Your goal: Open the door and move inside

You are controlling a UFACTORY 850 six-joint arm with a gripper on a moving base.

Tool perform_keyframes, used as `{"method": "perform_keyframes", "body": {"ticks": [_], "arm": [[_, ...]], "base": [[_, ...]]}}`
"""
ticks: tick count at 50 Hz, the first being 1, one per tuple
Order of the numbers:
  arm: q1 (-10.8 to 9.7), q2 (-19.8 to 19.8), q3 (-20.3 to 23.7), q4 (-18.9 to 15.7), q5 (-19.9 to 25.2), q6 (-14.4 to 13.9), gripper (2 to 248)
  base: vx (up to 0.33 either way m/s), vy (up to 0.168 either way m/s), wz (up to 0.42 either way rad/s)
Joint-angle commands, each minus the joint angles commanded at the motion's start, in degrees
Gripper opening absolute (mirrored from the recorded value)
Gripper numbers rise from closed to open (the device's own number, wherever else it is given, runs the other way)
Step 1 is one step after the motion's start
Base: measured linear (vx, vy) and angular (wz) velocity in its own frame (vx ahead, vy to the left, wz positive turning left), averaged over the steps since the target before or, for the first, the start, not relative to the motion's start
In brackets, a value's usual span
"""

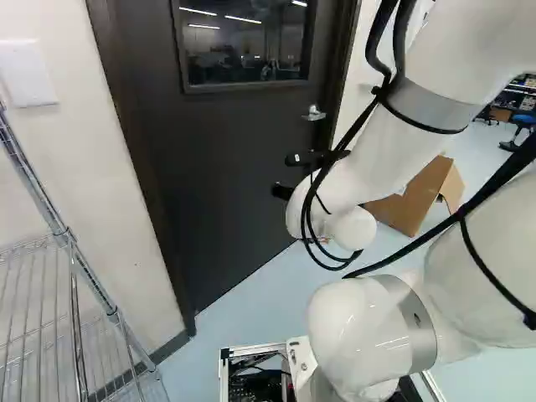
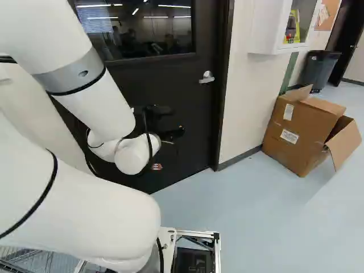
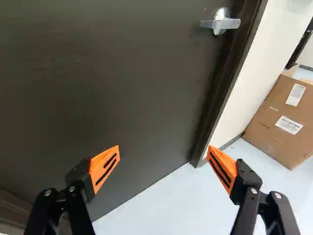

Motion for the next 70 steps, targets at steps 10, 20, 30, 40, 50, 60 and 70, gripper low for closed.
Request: {"method": "perform_keyframes", "body": {"ticks": [10, 20, 30, 40, 50, 60, 70], "arm": [[0.0, 0.0, 0.0, 0.0, 0.0, 0.0, 247], [0.0, 0.0, 0.0, 0.0, 0.0, 0.0, 247], [0.0, 0.0, 0.0, 0.0, 0.0, 0.0, 247], [0.0, 0.0, 0.0, 0.0, 0.0, 0.0, 247], [0.0, 0.0, 0.0, 0.0, 0.0, 0.0, 247], [0.0, 0.0, 0.0, 0.0, 0.0, 0.0, 247], [0.0, 0.0, 0.0, 0.0, 0.0, 0.0, 247]], "base": [[0.069, -0.053, 0.002], [0.078, -0.063, 0.003], [0.088, -0.079, 0.006], [0.106, -0.099, 0.003], [0.114, -0.105, 0.003], [0.108, -0.104, 0.007], [0.094, -0.103, 0.052]]}}
